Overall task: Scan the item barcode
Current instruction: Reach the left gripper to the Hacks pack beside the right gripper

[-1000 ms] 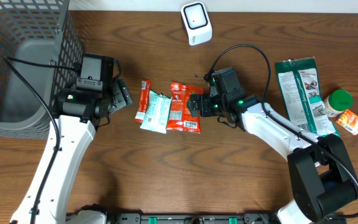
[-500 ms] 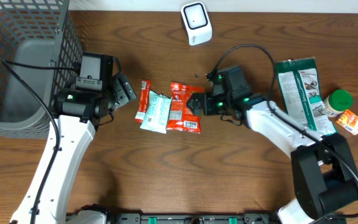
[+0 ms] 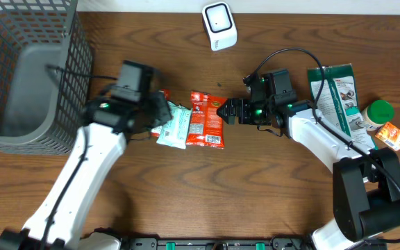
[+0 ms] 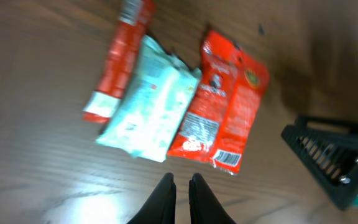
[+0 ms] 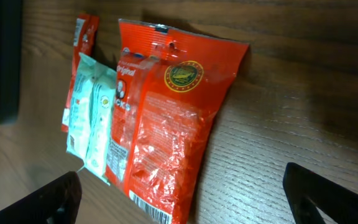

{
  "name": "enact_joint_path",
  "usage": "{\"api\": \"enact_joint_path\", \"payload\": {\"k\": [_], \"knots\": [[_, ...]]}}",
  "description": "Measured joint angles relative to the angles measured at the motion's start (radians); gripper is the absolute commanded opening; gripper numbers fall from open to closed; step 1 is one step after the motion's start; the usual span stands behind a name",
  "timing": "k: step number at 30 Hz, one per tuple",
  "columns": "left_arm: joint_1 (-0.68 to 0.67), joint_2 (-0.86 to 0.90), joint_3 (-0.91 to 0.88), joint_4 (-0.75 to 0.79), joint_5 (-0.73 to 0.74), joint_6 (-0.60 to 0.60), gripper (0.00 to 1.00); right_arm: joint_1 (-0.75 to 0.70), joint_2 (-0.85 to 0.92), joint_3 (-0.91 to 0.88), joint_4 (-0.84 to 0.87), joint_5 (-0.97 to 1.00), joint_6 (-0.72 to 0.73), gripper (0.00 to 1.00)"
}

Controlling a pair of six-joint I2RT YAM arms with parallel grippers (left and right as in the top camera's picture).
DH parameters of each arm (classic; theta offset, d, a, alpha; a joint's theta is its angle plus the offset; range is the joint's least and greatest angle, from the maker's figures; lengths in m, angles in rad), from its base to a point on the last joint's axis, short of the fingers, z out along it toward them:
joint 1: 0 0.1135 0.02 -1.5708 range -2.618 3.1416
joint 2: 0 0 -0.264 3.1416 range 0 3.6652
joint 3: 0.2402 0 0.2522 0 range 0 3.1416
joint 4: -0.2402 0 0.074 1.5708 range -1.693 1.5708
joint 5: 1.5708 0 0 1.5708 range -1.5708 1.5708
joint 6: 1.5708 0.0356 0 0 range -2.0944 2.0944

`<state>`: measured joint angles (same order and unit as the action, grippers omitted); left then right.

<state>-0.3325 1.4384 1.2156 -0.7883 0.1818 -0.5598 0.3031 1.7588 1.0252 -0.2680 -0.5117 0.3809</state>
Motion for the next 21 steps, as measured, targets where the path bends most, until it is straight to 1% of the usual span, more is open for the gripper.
{"api": "enact_joint_path", "payload": {"k": [6, 11, 17, 21], "knots": [[-0.111, 0.188, -0.001, 0.086, 0.004, 0.044, 0.11, -0.021, 0.0, 0.0, -0.004, -0.05, -0.01, 0.94], [-0.133, 0.309, -0.006, 0.168, 0.004, 0.056, 0.11, -0.024, 0.0, 0.0, -0.006, -0.066, -0.011, 0.93], [-0.134, 0.378, -0.01, 0.244, 0.003, 0.071, 0.11, -0.024, 0.002, 0.0, -0.008, -0.073, -0.011, 0.93], [-0.134, 0.407, -0.01, 0.266, -0.005, 0.076, 0.11, -0.024, 0.002, 0.0, -0.009, -0.073, -0.011, 0.93]]}}
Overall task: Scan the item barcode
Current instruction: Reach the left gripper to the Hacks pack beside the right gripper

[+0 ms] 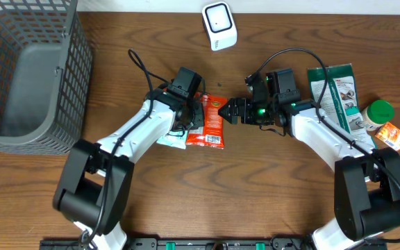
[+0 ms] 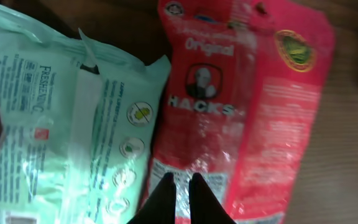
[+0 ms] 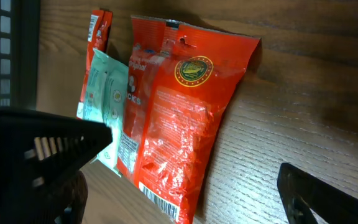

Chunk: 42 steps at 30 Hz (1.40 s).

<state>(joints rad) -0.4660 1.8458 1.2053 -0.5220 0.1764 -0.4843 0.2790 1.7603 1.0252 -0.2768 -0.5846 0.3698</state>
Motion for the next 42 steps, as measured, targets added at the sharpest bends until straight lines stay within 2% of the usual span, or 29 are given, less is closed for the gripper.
{"api": "enact_joint_path", "payload": {"k": [8, 14, 19, 27, 42], "knots": [[0.0, 0.074, 0.0, 0.032, -0.02, 0.011, 0.11, 0.0, 0.015, 0.0, 0.001, -0.003, 0.0, 0.92], [0.0, 0.093, 0.0, 0.034, -0.026, 0.011, 0.11, 0.0, 0.064, 0.0, 0.02, -0.008, 0.0, 0.81], [0.0, 0.106, 0.0, 0.037, -0.026, 0.011, 0.11, 0.0, 0.118, 0.0, 0.059, -0.023, 0.0, 0.81], [0.0, 0.106, 0.0, 0.04, -0.025, 0.011, 0.12, -0.002, 0.214, 0.005, 0.194, -0.194, 0.022, 0.8], [0.005, 0.105, 0.025, -0.003, 0.108, 0.109, 0.12, -0.016, 0.232, 0.009, 0.209, -0.251, 0.032, 0.8]]}}
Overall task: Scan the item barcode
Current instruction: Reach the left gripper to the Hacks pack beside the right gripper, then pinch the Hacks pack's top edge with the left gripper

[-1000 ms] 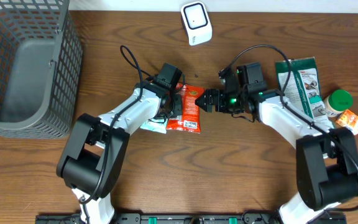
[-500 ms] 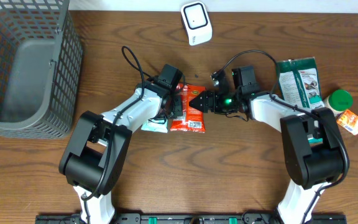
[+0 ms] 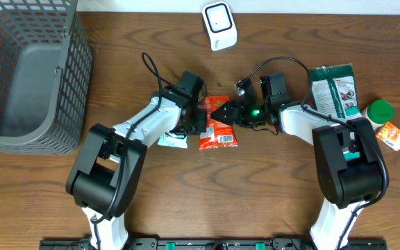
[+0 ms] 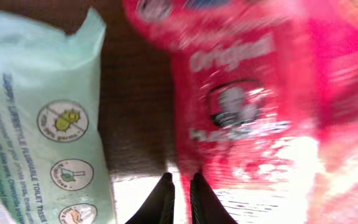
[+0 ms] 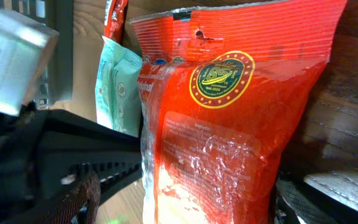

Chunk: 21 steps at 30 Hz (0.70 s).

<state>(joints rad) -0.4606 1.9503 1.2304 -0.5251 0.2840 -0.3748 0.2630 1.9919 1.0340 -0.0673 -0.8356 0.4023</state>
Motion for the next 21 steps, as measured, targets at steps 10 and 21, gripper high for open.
{"api": "enact_joint_path", "payload": {"k": [10, 21], "knots": [[0.002, -0.08, 0.026, -0.021, 0.052, -0.026, 0.12, -0.011, 0.002, 0.0, -0.003, -0.012, 0.0, 0.82], [-0.006, -0.023, 0.026, 0.025, 0.084, -0.096, 0.14, -0.046, 0.002, 0.0, -0.018, -0.022, -0.002, 0.81]]}}
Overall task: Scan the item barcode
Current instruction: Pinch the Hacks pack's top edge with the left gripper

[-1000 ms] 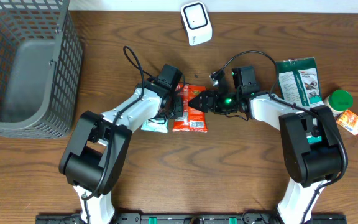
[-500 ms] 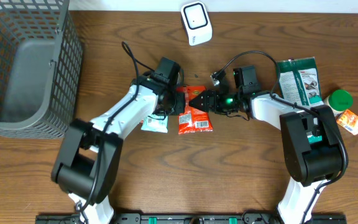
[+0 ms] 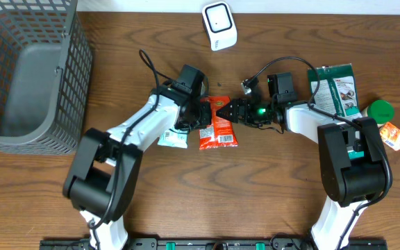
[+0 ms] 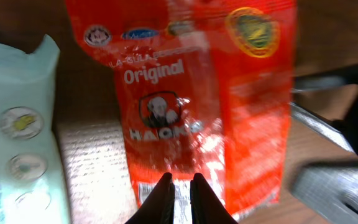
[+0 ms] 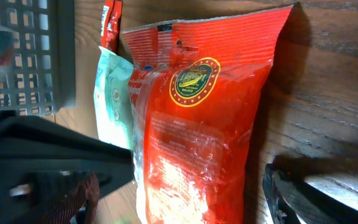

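The red Hacks sweet packet (image 3: 219,128) lies flat on the table, seen close in the left wrist view (image 4: 185,106) and the right wrist view (image 5: 197,124). My left gripper (image 3: 201,114) is shut, its tips (image 4: 180,194) low over the packet's white label end. My right gripper (image 3: 232,111) is open, and its fingers (image 5: 303,196) stand either side of the packet's top end. The white scanner (image 3: 219,26) stands at the table's far edge.
A mint-green wipes pack (image 3: 173,136) and a thin red sachet (image 5: 109,25) lie just left of the packet. A grey wire basket (image 3: 26,69) fills the far left. A green packet (image 3: 333,89), a green-lidded bottle (image 3: 379,111) and a small orange box (image 3: 392,135) lie at the right.
My left gripper's shut tips were at the packet's left edge beside the wipes pack and now lie over its label end. The right gripper has drawn back slightly from the packet, still open.
First my left gripper hung shut to the left of the packs, with the right gripper open by the red packet's top. Then the left stood over the packs. Later the packet lay shifted right, apart from the wipes pack, with the right fingers around its top, as now.
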{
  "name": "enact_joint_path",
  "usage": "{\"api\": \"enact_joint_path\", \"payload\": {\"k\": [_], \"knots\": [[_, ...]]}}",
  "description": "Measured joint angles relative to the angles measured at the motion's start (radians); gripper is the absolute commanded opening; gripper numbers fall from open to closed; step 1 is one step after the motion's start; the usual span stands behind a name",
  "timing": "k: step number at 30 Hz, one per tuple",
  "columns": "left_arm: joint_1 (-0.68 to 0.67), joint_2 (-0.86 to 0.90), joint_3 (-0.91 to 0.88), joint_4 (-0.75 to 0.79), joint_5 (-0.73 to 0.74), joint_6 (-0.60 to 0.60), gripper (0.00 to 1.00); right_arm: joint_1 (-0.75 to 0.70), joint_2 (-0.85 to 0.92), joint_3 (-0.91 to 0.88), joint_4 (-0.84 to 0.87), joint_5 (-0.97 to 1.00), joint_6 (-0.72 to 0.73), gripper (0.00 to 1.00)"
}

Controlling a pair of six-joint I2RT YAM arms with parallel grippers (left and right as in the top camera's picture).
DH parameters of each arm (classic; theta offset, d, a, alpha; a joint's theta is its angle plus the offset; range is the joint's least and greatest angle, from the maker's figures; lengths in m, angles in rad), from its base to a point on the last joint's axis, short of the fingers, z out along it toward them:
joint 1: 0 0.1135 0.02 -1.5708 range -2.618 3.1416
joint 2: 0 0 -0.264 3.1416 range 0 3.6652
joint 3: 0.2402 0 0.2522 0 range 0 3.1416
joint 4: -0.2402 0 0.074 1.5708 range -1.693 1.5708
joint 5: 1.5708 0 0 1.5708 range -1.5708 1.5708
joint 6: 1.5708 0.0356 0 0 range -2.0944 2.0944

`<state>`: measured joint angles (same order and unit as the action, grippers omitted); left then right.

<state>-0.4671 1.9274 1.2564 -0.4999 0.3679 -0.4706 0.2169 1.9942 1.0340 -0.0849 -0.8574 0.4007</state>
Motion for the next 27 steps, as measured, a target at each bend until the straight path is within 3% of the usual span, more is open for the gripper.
{"api": "enact_joint_path", "payload": {"k": [9, 16, 27], "knots": [[-0.028, 0.051, 0.002, 0.028, 0.005, 0.019, 0.22, -0.004, 0.0, 0.004, -0.024, 0.0, -0.006, 0.78], [-0.029, 0.061, 0.011, -0.013, -0.019, 0.052, 0.22, -0.005, 0.0, 0.005, -0.048, 0.004, -0.011, 0.7], [-0.029, 0.064, 0.011, -0.042, -0.068, 0.077, 0.22, -0.004, 0.023, 0.005, -0.014, -0.027, -0.01, 0.65]]}}
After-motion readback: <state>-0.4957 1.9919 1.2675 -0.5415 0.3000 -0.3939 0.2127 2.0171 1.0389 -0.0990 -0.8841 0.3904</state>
